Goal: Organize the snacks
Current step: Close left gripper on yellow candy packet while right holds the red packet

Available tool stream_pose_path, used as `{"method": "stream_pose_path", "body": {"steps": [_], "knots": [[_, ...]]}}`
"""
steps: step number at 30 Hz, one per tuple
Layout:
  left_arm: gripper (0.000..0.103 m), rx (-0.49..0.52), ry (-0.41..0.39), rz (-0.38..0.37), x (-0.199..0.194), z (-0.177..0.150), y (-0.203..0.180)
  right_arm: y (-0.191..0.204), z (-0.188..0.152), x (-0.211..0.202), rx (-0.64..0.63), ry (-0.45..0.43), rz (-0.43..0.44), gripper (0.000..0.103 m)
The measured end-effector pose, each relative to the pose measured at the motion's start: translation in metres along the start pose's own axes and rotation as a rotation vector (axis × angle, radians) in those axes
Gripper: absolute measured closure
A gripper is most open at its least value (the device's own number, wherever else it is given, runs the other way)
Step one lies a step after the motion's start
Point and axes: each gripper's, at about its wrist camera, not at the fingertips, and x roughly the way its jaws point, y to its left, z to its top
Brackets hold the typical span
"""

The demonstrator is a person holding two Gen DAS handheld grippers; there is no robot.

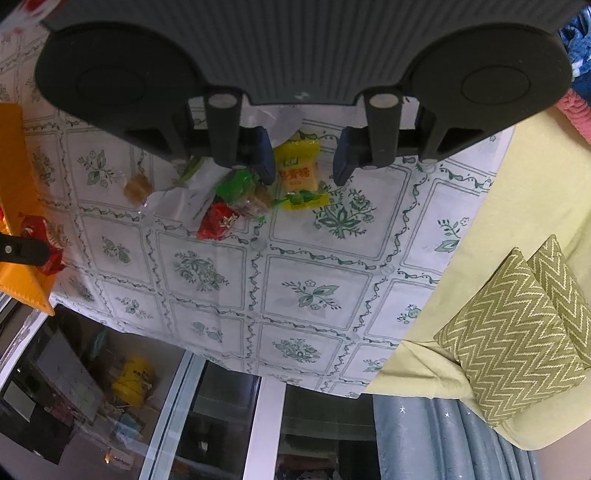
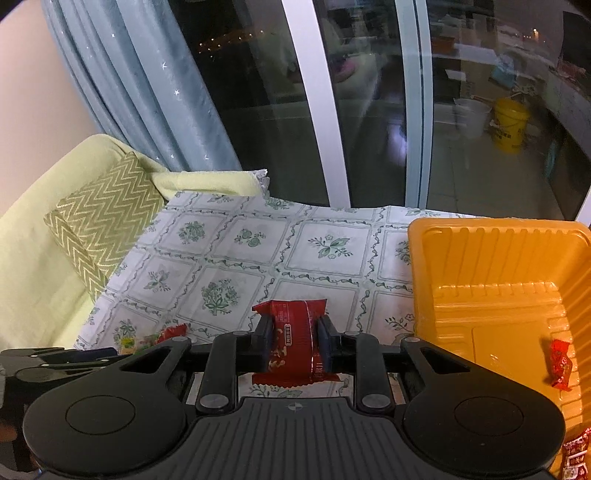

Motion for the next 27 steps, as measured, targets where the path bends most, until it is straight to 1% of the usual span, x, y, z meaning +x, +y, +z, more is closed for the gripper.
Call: {"method": "stream_pose_path", "body": {"steps": [2, 4, 5, 12, 20, 27], "knots": [[0.073, 0.003, 0.0, -0.001, 0.002, 0.001, -0.001, -0.001, -0.001, -0.002, 0.004, 0.0, 0.0, 0.077], [0.076, 0.01, -0.003, 0.0, 0.003, 0.0, -0.002, -0.002, -0.003, -0.004, 0.007, -0.001, -0.001, 0.077], [0.08, 0.012, -0.003, -0.003, 0.003, 0.001, -0.002, -0.002, -0.004, -0.006, 0.008, -0.001, -0.001, 0.077], [0.084, 0.013, -0.019, 0.004, 0.0, -0.001, -0.002, -0.003, -0.009, -0.015, 0.012, -0.003, 0.008, 0.077], [0.084, -0.003, -0.07, 0.015, -0.026, -0.003, 0.001, 0.0, -0.015, -0.032, 0.003, -0.027, 0.042, 0.077], [0.084, -0.024, -0.111, 0.017, -0.056, -0.014, -0.003, 0.0, -0.027, -0.051, 0.0, -0.034, 0.078, 0.077]]}}
